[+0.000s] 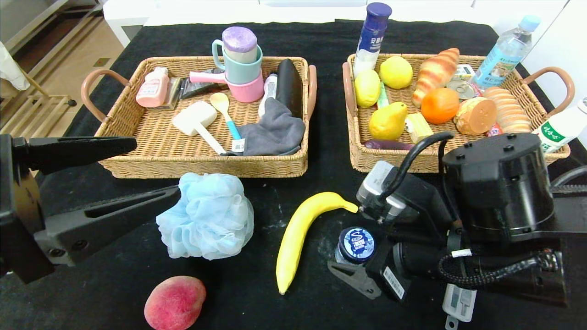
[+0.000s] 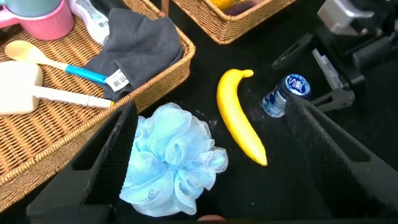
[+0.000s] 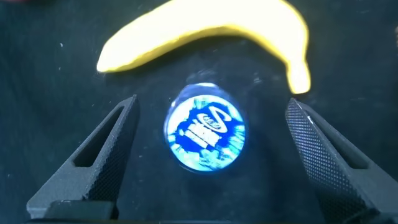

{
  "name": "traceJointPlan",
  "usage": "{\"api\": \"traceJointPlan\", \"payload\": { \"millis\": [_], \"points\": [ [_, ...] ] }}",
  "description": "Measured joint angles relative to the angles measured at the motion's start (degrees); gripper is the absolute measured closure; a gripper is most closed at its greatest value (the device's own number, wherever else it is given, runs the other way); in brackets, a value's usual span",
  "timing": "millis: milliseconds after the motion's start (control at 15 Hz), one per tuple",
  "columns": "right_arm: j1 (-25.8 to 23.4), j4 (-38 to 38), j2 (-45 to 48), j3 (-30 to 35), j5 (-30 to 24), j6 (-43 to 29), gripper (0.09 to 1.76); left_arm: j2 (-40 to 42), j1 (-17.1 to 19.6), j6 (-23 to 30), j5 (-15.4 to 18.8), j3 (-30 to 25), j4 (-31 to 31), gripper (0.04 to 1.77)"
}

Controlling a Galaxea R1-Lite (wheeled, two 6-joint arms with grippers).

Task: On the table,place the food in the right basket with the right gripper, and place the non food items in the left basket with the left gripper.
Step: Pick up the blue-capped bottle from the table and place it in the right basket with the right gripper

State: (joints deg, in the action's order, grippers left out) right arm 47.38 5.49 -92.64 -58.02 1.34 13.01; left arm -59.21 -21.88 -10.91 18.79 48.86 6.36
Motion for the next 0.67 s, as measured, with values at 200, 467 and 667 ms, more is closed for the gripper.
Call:
{"api": "traceJointPlan", "payload": {
  "millis": [200,467,667],
  "points": [
    [0.13,0.16,-1.66,0.07,0.98,-0.02,0.14,0.06,0.0,-0.02,0.0,0.0,0.0,0.09],
    [0.16,0.95,-3.47,0.11,1.41,0.0,0.14,0.17,0.0,-0.06,0.01,0.0,0.0,0.09],
    [0.13,1.04,-4.28,0.09,1.46,-0.11,0.14,0.17,-0.05,-0.11,0.01,0.0,0.0,0.09]
  ]
}}
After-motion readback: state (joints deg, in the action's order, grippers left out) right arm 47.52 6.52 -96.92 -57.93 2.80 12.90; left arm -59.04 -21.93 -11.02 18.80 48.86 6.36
